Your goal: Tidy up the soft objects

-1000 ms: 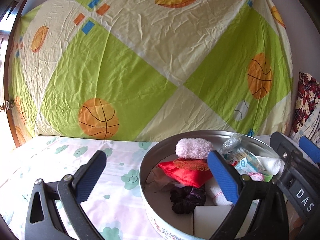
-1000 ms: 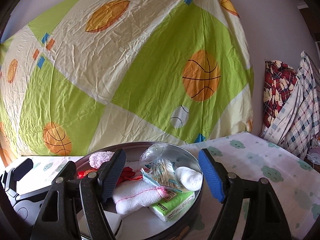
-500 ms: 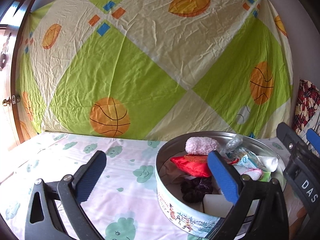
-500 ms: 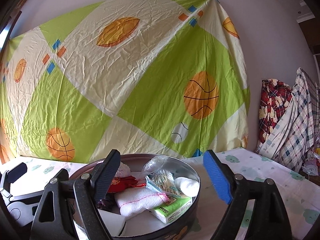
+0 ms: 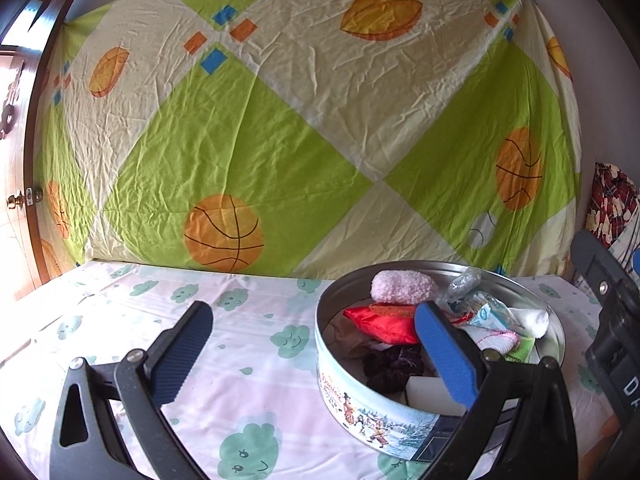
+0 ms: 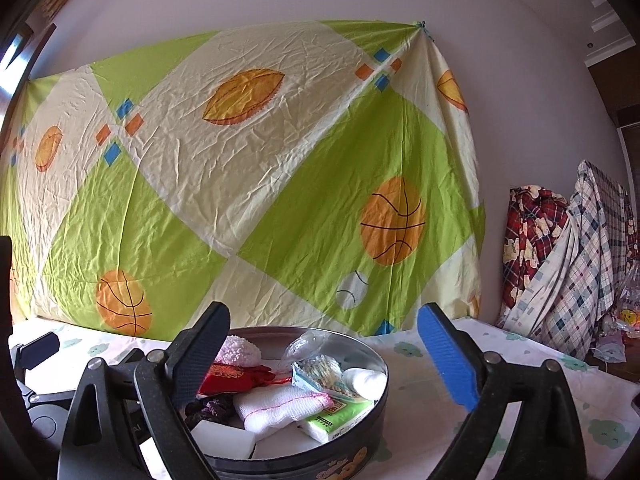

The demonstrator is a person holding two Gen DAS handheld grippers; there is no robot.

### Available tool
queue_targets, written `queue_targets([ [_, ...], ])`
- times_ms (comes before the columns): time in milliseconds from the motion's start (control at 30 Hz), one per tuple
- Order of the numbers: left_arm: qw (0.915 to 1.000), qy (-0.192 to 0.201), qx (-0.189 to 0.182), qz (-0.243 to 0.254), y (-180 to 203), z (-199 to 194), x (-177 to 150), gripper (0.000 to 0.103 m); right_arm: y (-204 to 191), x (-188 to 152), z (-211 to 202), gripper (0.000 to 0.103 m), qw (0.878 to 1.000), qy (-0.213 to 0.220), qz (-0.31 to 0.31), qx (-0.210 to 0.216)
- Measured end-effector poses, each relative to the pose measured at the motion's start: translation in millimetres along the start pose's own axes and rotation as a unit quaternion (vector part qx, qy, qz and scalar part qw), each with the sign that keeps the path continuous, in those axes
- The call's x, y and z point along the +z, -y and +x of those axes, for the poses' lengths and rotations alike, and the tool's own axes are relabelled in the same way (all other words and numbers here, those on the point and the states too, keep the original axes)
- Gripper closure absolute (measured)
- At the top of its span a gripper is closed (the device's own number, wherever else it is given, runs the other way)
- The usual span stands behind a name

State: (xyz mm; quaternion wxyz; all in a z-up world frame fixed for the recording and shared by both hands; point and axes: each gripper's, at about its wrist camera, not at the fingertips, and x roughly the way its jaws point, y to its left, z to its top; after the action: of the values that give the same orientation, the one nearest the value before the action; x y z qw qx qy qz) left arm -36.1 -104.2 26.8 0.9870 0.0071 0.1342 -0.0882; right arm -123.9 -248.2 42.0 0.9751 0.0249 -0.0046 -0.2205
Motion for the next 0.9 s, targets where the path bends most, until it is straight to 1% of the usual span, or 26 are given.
queue_targets([
  [67,1.0,0.002,0.001,-0.002,-2,-2,-1,0.0,1,1,-1,0.006,1.0,-0.004,0.001,-0.003],
  [100,1.0,0.004,0.002,-0.002,-2,-4,-1,0.0,1,0,-1,0.006,1.0,-0.013,0.002,-0.002],
  [167,0.9999,0.011,0.005,0.0,-1,-8,-1,0.0,1,-1,2,0.006,0.999,-0.033,0.007,0.007],
  [233,0.9998,0.018,0.007,0.006,0,-11,0,0.0,1,-2,1,0.006,0.999,-0.039,0.008,0.014],
  [333,0.9995,0.028,0.005,0.014,3,-16,0,0.0,-1,-2,-2,0.006,0.999,-0.032,0.003,0.012],
  [433,0.9994,0.029,0.006,0.017,3,-17,0,0.0,-2,-2,-5,0.006,1.0,-0.026,0.002,0.011],
  [667,0.9993,0.032,0.004,0.019,3,-19,0,0.0,-4,-2,-5,0.006,1.0,-0.026,0.001,0.011],
  [900,0.9994,0.025,0.002,0.023,5,-18,0,0.0,-5,-2,-3,0.006,1.0,-0.028,-0.003,0.007],
])
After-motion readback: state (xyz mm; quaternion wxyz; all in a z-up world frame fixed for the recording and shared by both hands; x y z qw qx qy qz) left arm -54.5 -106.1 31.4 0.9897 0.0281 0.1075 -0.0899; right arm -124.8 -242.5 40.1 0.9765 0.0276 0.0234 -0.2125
